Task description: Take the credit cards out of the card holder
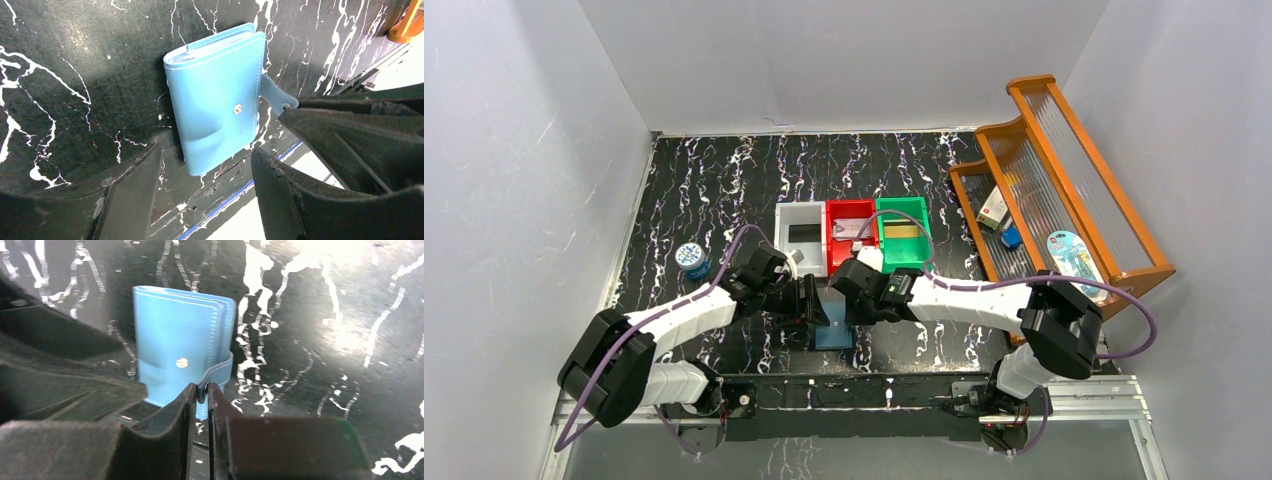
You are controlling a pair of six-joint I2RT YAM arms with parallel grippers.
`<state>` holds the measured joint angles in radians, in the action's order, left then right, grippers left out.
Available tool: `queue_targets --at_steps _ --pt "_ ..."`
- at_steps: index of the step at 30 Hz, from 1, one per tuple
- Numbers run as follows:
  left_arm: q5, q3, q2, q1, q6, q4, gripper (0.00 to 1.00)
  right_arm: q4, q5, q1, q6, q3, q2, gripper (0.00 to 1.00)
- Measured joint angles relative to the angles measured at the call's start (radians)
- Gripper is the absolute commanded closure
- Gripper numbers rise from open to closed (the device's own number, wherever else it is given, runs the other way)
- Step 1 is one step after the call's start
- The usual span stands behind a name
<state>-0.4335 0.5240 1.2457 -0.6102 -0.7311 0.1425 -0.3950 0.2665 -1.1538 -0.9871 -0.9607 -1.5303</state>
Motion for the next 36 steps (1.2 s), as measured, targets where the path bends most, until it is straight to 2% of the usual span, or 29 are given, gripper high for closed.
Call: queue_targets --at_steps 4,8,15,23,31,36 --pt "-0.006 0.005 0.011 -0.002 0.018 0.001 0.35 -0.119 0.025 0.013 -0.015 -0.035 -0.032 0.76" --pt "-0.008 0.005 0.011 -0.002 0.029 0.004 0.31 -0.188 0.027 0.021 -0.007 -0.072 -0.076 0.64" --pt "-0.008 0.005 0.011 -0.002 0.034 0.020 0.28 -0.209 0.004 0.025 0.000 -0.072 -0.084 0.63" --pt "-0.004 0.019 0.011 -0.002 0.045 0.048 0.28 -0.143 -0.046 0.060 0.024 -0.058 -0.084 0.72" --pt "0.017 0.032 -0.006 -0.002 0.051 0.073 0.28 -0.100 -0.097 0.074 0.027 -0.022 -0.087 0.75" --pt "0.035 0.039 -0.030 -0.002 0.050 0.094 0.28 -0.096 -0.113 0.074 0.030 -0.021 -0.101 0.86"
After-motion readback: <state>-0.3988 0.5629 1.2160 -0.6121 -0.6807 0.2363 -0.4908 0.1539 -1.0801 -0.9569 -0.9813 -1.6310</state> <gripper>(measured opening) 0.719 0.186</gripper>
